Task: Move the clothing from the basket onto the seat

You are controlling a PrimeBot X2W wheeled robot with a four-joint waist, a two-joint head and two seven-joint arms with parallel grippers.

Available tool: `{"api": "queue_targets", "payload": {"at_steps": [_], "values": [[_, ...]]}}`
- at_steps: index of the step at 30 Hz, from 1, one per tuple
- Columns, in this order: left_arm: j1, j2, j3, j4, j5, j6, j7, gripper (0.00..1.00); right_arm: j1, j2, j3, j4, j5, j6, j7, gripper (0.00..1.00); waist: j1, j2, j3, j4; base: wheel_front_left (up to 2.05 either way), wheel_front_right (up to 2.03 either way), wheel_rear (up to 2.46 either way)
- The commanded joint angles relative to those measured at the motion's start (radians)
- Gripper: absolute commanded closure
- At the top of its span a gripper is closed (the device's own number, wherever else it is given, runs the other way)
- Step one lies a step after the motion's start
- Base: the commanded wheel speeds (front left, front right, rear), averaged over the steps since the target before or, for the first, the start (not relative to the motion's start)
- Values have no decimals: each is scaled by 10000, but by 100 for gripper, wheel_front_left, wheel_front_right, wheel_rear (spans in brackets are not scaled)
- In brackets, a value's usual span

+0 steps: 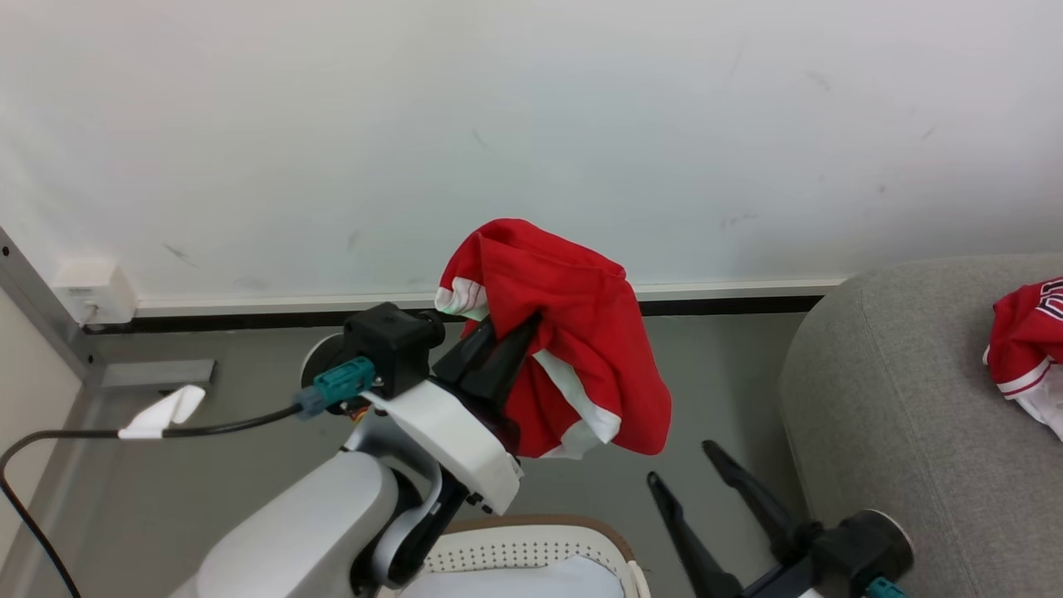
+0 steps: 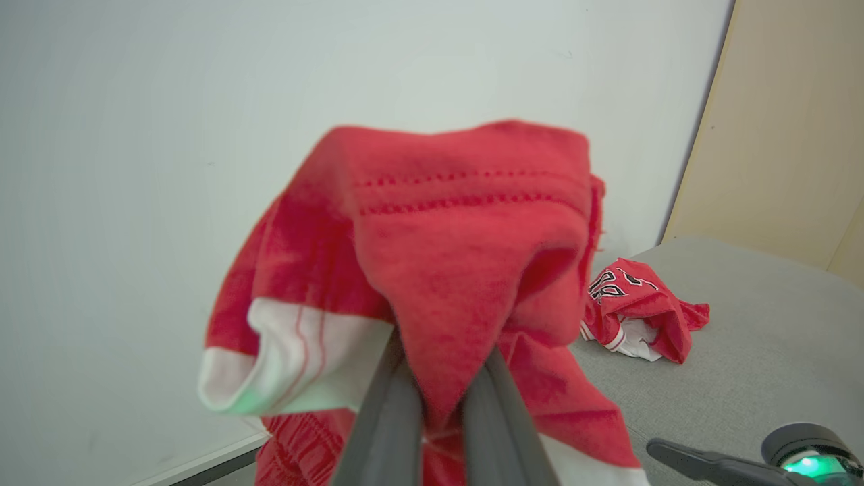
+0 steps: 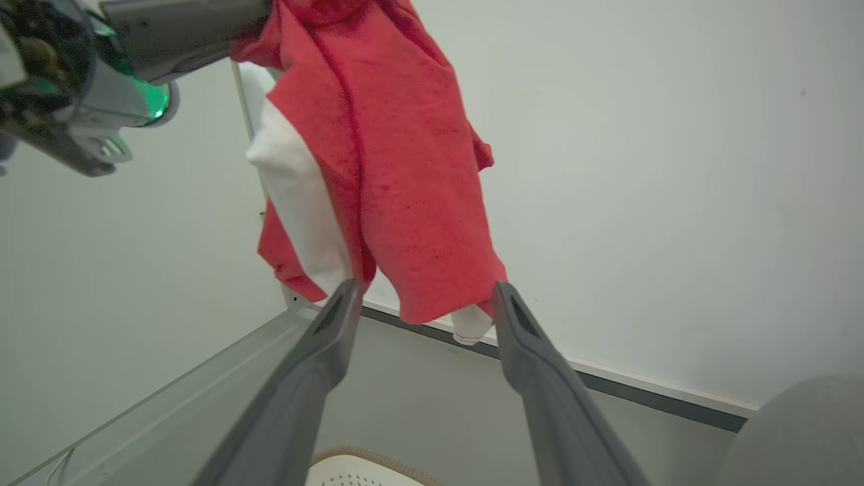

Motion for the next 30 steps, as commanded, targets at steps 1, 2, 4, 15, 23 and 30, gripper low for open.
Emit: {"api": "queue_targets", "payload": {"at_steps": [1, 2, 4, 15, 23, 30], "values": [[115, -25, 4, 43, -135, -19, -46, 100, -219, -12, 297, 40, -8, -22, 19, 0, 1, -1, -6, 31, 0, 0, 0], [104, -52, -15, 59, -130, -39, -54, 100, -304, 30, 505, 93, 36, -22, 23, 0, 1, -1, -8, 65, 0, 0, 0], [82, -133, -67, 89, -149, -67, -74, 100, -489, 133, 807, 234, 40, -22, 16, 0, 1, -1, -19, 146, 0, 0, 0], [133, -707, -607, 356, -139, -357, -45, 100, -1538, 640, 1073, 1273, -638, -23, -208, 0, 1, -1, -180, 986, 0, 0, 0], [240, -1134, -1179, 460, -104, -613, 108, 100, -2037, 770, 758, 2079, -736, -23, -286, 0, 1, -1, -345, 1812, 0, 0, 0], [276, -1213, -1366, 394, -182, -643, 215, 100, -2366, 694, 704, 2896, -328, -23, -322, 100, 1, -1, -443, 2298, 0, 0, 0]]}}
